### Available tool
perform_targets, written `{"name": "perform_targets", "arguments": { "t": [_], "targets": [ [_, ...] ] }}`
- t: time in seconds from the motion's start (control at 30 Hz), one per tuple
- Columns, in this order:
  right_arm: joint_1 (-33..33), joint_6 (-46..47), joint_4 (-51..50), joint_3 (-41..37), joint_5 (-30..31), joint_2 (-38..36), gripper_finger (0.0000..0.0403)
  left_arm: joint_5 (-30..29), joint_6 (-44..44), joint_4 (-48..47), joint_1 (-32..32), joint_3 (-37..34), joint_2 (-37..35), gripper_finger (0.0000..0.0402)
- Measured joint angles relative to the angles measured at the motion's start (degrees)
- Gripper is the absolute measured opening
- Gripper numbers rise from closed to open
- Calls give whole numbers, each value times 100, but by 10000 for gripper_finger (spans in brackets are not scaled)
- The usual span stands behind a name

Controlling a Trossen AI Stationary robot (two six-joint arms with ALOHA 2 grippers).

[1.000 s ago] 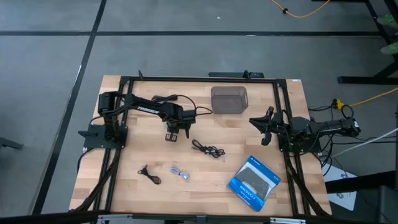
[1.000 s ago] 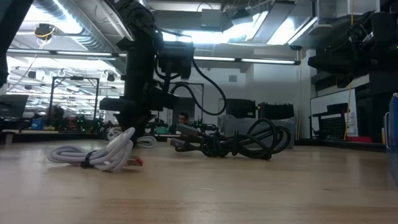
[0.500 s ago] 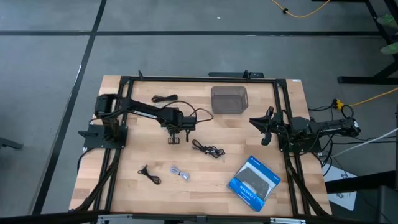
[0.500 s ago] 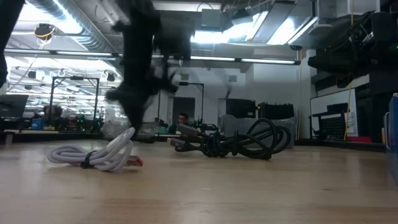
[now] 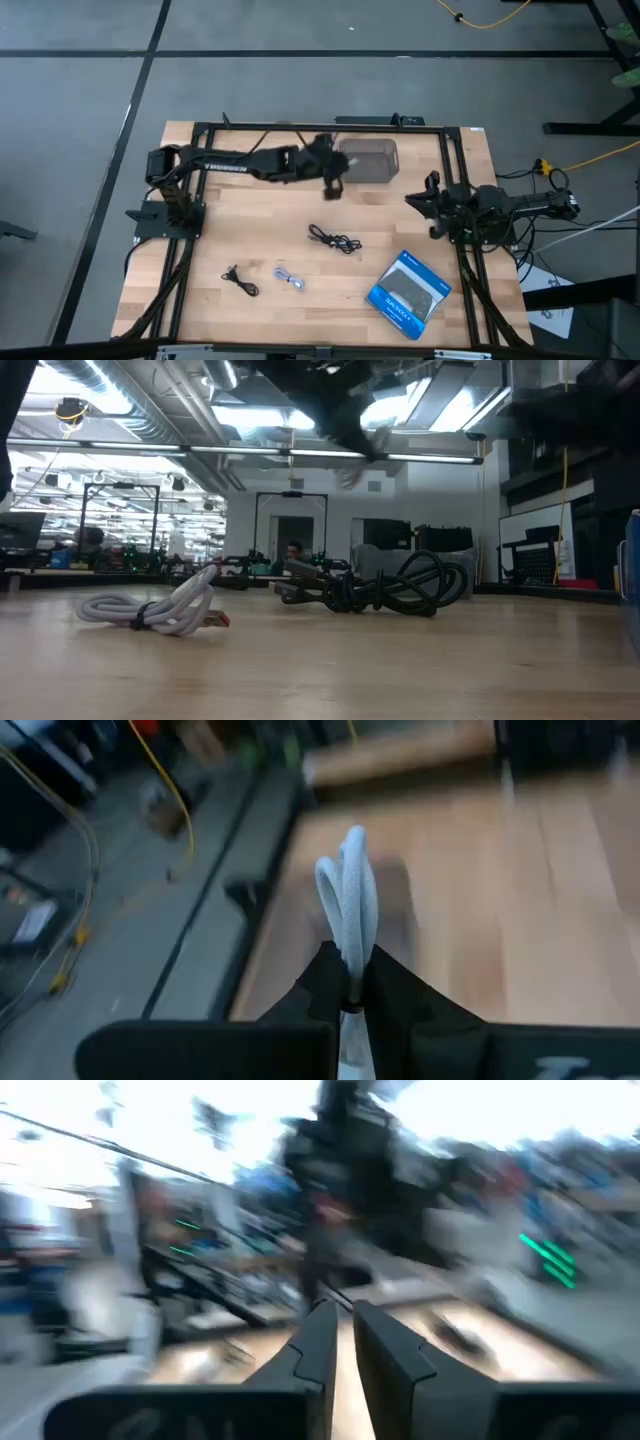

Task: Pick and place USB-C Cables
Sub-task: Put the white charger cable into the black bin

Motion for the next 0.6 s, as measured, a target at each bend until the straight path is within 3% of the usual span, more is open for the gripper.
{"name": "perform_targets", "arguments": {
  "t": [0.13, 0.33, 0.47, 0.6],
  "targets": [
    [2, -207, 898, 0, -1175, -2, 45, 738, -161, 1007, 438, 1, 396, 14],
    [0, -6, 870, 0, -964, 0, 45, 1255, -674, 1232, 770, 472, 1309, 14],
    [0, 236, 744, 0, -829, 2, 45, 1451, -796, 497, 844, 1439, 2055, 14],
    [0, 372, 691, 0, -831, 2, 45, 1081, -788, -798, 845, 2534, 2620, 14]
  ]
}}
